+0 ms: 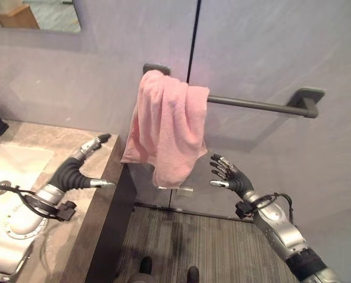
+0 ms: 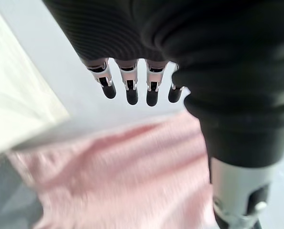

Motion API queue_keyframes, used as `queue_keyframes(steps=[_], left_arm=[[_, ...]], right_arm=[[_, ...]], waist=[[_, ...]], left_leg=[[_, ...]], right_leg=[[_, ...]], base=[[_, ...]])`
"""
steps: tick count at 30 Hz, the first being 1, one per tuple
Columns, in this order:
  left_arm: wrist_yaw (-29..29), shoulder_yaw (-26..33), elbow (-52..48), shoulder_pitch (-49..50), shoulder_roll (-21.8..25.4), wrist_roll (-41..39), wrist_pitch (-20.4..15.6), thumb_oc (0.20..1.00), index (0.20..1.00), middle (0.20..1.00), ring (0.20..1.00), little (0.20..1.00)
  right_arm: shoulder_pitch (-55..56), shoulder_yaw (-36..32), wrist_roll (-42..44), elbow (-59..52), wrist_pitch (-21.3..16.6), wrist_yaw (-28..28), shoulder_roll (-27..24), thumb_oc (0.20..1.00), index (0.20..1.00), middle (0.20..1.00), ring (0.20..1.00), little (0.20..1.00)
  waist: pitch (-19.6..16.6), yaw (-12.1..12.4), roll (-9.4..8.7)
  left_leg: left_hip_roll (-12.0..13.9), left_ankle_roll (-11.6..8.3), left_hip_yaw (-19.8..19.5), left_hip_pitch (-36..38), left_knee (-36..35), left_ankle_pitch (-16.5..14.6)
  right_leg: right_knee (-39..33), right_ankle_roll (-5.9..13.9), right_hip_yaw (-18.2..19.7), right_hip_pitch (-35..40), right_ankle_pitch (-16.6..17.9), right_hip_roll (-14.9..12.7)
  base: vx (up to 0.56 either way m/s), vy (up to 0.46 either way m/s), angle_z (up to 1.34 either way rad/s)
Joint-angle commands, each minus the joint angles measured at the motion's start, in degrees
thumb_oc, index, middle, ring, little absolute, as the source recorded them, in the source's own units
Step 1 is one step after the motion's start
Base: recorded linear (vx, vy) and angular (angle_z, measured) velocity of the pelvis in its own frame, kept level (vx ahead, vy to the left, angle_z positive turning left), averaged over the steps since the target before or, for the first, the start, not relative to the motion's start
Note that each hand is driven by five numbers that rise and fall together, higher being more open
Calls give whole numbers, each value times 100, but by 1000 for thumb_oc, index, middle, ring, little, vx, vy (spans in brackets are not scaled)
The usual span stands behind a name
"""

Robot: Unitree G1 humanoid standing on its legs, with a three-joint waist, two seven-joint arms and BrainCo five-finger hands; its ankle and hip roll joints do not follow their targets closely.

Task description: Put brush and paste in cup on sink, flatten towel.

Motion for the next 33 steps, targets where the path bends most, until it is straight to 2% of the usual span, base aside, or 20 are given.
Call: queue_keyframes(steps=[1,4,11,20,31,32,33], left_arm=[[309,134,167,-245,146,-257,-260,1000,1000,1000,1000,1000],[408,77,413,-500,206,-193,-266,1000,1000,1000,1000,1000],[561,-514,1202,-1330,249,-219,-184,1000,1000,1000,1000,1000],[703,-1591,2296,-2888,120,-287,-156,1000,1000,1000,1000,1000],[844,-2104,2722,-3752,92,-95,-176,1000,1000,1000,1000,1000],[841,-2162,2788,-3836,67,-79,-178,1000,1000,1000,1000,1000],[857,-2188,2828,-3885,43,-80,-182,1000,1000,1000,1000,1000]], right_arm=[[-493,71,243,-474,-168,-88,34,1000,1000,1000,1000,1000],[-640,75,243,-550,-159,-140,14,1000,1000,1000,1000,1000],[-1059,225,203,-658,-82,-263,22,1000,1000,1000,1000,1000],[-1303,387,329,-864,-119,-301,49,1000,1000,1000,1000,1000],[-1315,533,327,-1012,-118,-253,95,1000,1000,1000,1000,1000],[-1321,588,332,-1055,-114,-236,136,928,928,928,928,928],[-1335,618,326,-1063,-117,-231,144,903,903,903,903,903]], waist=[[-138,36,-149],[-85,61,-163],[30,24,-178],[109,-221,-188],[102,-394,-159],[101,-416,-152],[98,-425,-150]], left_leg=[[-247,116,205,58,20,-66],[-261,122,163,-67,20,-31],[-288,144,182,-377,20,52],[-275,147,346,-629,20,68],[-254,147,504,-681,20,31],[-244,147,531,-695,20,23],[-245,147,533,-699,20,20]], right_leg=[[143,437,-86,-315,465,-359],[136,439,-127,-389,485,-375],[100,460,-102,-650,592,-376],[72,494,113,-955,689,-344],[53,526,289,-1092,740,-317],[48,530,308,-1113,742,-313],[45,531,318,-1119,746,-312]], base=[[-19,11,23],[-8,4,4],[-14,17,4],[6,36,-8],[5,22,-11],[0,0,0],[0,0,0]])
